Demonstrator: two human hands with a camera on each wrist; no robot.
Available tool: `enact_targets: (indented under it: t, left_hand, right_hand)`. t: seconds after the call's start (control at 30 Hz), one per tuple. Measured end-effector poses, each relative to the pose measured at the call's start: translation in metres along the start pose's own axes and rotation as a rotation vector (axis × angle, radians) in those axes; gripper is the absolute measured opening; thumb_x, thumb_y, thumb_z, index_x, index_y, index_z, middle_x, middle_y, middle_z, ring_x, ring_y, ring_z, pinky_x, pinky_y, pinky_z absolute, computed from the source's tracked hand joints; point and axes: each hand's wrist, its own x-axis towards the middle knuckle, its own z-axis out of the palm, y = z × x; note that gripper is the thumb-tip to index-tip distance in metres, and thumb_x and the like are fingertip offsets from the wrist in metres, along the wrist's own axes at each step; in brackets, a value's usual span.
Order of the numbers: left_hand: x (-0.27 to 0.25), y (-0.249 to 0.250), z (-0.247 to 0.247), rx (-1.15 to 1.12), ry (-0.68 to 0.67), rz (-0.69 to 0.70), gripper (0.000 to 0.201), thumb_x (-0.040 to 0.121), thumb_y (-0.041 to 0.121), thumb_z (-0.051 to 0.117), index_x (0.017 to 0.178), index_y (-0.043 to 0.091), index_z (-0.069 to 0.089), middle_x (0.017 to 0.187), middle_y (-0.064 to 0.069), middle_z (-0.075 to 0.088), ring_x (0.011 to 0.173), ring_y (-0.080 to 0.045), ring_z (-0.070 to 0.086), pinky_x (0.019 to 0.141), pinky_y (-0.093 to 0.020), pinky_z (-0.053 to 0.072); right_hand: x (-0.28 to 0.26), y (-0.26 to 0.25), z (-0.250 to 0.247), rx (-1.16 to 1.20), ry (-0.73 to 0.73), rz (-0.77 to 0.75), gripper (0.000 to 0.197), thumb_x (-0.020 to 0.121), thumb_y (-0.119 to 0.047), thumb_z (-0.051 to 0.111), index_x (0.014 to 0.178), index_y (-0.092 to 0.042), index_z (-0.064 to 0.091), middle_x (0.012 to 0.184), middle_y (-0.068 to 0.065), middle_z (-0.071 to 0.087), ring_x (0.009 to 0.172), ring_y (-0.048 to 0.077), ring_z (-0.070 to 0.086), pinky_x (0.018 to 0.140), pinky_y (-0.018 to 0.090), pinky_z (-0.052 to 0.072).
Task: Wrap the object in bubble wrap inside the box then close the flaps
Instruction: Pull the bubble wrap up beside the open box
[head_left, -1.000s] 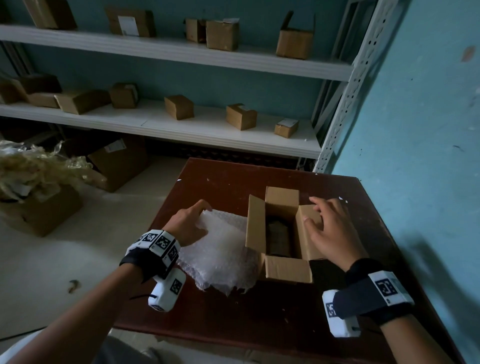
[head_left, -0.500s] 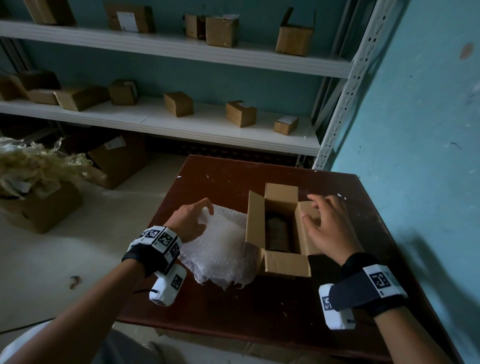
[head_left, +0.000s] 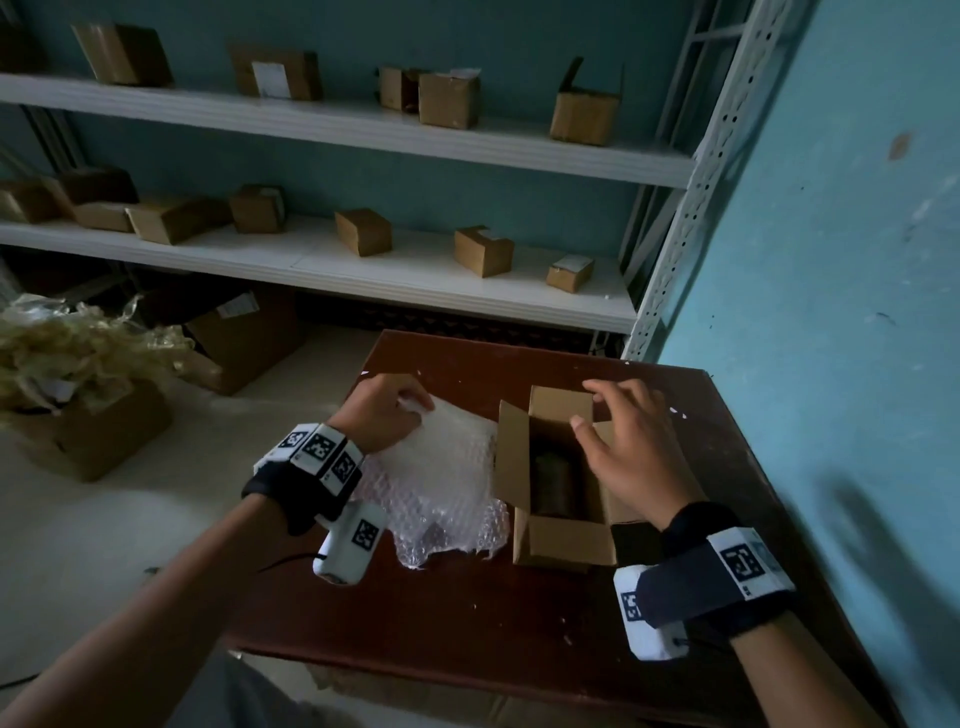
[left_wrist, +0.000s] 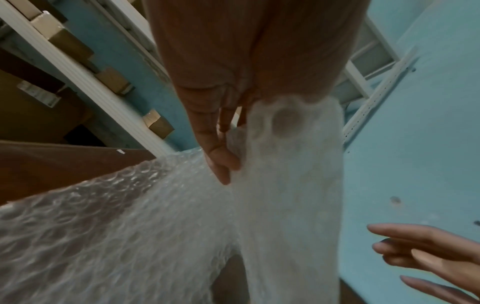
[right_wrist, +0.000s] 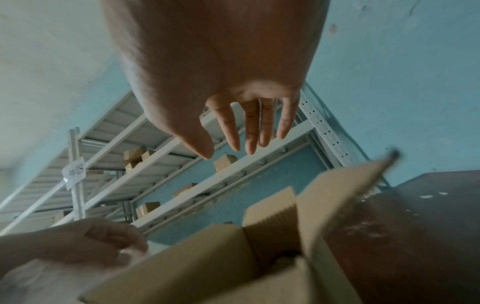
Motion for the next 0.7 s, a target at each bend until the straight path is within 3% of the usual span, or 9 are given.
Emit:
enact_targets:
  t: [0.13,0.23,0.3,0.4,0.43,0.57,0.7]
  left_hand:
    - [0.008,0.017,-0.028,-0.029,0.044,0.009,0.021,0.081,0.007,0.065,0.088,0.026,0.068,0.102,0.001,0.064,0.09,-0.013,0.056,0.076,-0.021,0.038]
    - [0.012,0.036,-0.046,-0.09,0.074,0.022,0.017,0.085,0.01,0.062,0.089,0.025,0.067,0.104,-0.001,0.063,0.097,-0.015,0.058,0.083,-0.027,0.045]
    - [0.013,0.051,-0.056,-0.122,0.114,0.039,0.014,0.089,0.012,0.058,0.092,0.02,0.069,0.098,-0.001,0.063,0.088,-0.012,0.059,0.076,-0.023,0.046]
    - [0.015,0.073,-0.068,-0.222,0.135,0.044,0.02,0.095,0.009,0.049,0.093,0.012,0.069,0.086,-0.001,0.062,0.061,-0.002,0.061,0.057,-0.01,0.044]
    - [0.015,0.079,-0.071,-0.26,0.132,0.039,0.022,0.096,0.008,0.047,0.092,0.012,0.068,0.086,-0.003,0.063,0.059,-0.003,0.062,0.056,-0.011,0.045]
    - [0.014,0.097,-0.083,-0.406,0.108,0.041,0.032,0.097,0.004,0.039,0.087,0.014,0.067,0.106,-0.016,0.064,0.085,-0.024,0.063,0.081,-0.038,0.055]
    - [0.009,0.121,-0.094,-0.399,0.098,0.085,0.03,0.097,0.001,0.037,0.102,0.009,0.065,0.105,-0.013,0.062,0.089,-0.026,0.064,0.089,-0.041,0.053]
  right_hand:
    - [0.005,-0.027,-0.011,0.049,-0.065,-0.117,0.043,0.094,-0.04,0.05,0.134,-0.023,0.049,0.123,-0.004,0.047,0.118,0.015,0.041,0.099,0.035,0.041]
    - [0.009,-0.047,-0.017,0.045,-0.166,-0.199,0.046,0.095,-0.045,0.047,0.136,-0.024,0.046,0.129,-0.007,0.047,0.121,0.014,0.041,0.101,0.036,0.04]
    - [0.014,-0.059,-0.022,0.012,-0.229,-0.241,0.05,0.095,-0.048,0.046,0.139,-0.024,0.043,0.133,-0.007,0.046,0.124,0.014,0.039,0.102,0.037,0.039]
    - [0.021,-0.07,-0.033,-0.039,-0.274,-0.285,0.055,0.095,-0.05,0.047,0.142,-0.023,0.039,0.138,-0.005,0.043,0.128,0.015,0.036,0.105,0.038,0.037]
    - [0.023,-0.072,-0.038,-0.053,-0.28,-0.295,0.056,0.095,-0.051,0.048,0.142,-0.023,0.039,0.138,-0.004,0.043,0.128,0.016,0.036,0.104,0.037,0.037]
    - [0.028,-0.076,-0.057,-0.068,-0.298,-0.278,0.07,0.089,-0.058,0.051,0.147,-0.024,0.033,0.142,-0.002,0.04,0.13,0.016,0.037,0.106,0.035,0.036]
    - [0.032,-0.082,-0.073,-0.074,-0.263,-0.321,0.095,0.077,-0.07,0.058,0.151,-0.023,0.022,0.15,0.0,0.03,0.136,0.019,0.034,0.108,0.039,0.037]
